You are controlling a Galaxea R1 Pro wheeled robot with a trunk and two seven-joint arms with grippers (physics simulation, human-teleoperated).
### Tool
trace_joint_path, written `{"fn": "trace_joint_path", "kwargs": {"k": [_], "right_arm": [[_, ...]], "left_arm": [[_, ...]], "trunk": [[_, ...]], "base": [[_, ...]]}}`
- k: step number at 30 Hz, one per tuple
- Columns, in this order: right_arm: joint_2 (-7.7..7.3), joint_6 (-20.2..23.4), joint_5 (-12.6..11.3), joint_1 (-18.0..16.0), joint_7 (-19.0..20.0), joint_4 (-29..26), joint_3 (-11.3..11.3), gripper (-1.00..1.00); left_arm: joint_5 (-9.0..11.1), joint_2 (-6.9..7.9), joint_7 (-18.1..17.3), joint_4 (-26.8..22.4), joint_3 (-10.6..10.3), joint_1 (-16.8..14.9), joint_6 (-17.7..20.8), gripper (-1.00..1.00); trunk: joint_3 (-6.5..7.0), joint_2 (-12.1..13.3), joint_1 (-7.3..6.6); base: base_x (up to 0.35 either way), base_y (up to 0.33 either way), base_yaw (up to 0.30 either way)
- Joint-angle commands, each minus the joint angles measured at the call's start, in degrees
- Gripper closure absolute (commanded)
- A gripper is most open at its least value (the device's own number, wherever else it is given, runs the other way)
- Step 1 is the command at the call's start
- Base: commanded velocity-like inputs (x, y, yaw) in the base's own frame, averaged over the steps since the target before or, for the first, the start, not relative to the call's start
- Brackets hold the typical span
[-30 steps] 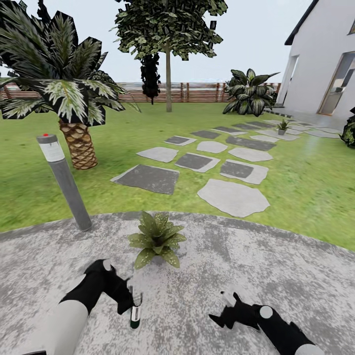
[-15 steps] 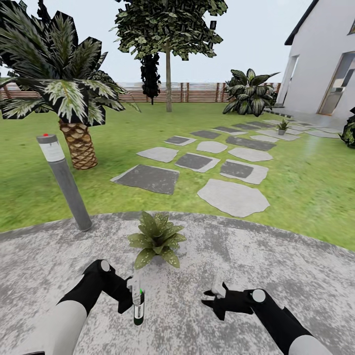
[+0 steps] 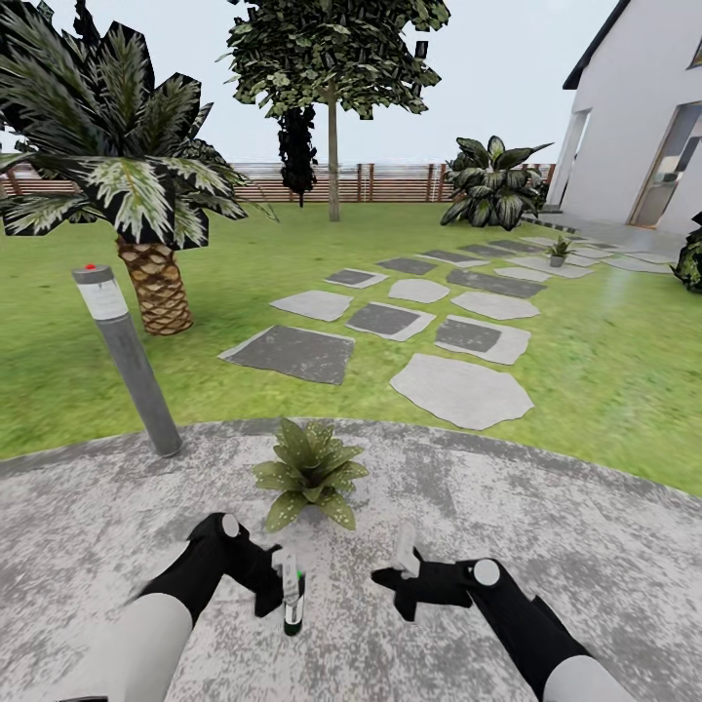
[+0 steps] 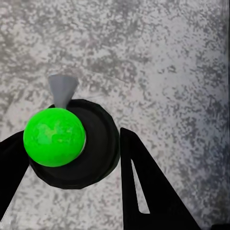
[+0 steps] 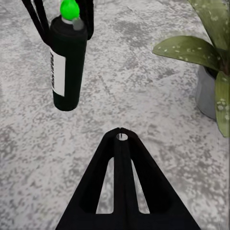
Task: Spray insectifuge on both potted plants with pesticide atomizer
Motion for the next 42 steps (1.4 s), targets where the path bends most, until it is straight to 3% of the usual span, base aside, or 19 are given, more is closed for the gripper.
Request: {"fn": "trace_joint_path", "kwargs": {"k": [1, 9, 15, 25, 42], "right_arm": [[0.11, -0.6, 0.6, 0.0, -0.1, -0.2, 0.1, 1.00], [2.54, -0.6, 0.6, 0.0, 0.0, -0.5, 0.2, 1.00], [3.88, -0.6, 0.7, 0.0, 0.0, -1.6, 0.3, 1.00], [4.75, -0.6, 0.6, 0.0, 0.0, -1.8, 0.3, 1.00], [4.80, -0.6, 0.8, 0.0, -0.1, -1.7, 0.3, 1.00]], "left_arm": [[-0.4, -0.17, -0.3, -0.1, -0.1, 0.0, 0.0, 1.00], [-0.2, -2.50, -0.3, -0.1, -1.4, 0.0, -0.1, 1.00], [-0.3, -3.06, -0.3, -0.4, -1.4, 0.0, -0.1, 1.00], [0.0, -3.62, -0.3, -0.5, -1.4, 0.0, -0.9, 1.00], [0.2, -4.84, -1.1, -0.6, -1.6, 0.0, -2.1, 1.00]], "trunk": [[-0.05, 0.0, -0.01], [-0.05, 0.0, -0.01], [-0.05, 0.0, -0.01], [-0.05, 0.0, -0.01], [-0.05, 0.0, -0.01]], "base": [[0.000, 0.000, 0.000], [0.000, 0.000, 0.000], [0.000, 0.000, 0.000], [0.000, 0.000, 0.000], [0.000, 0.000, 0.000]]}}
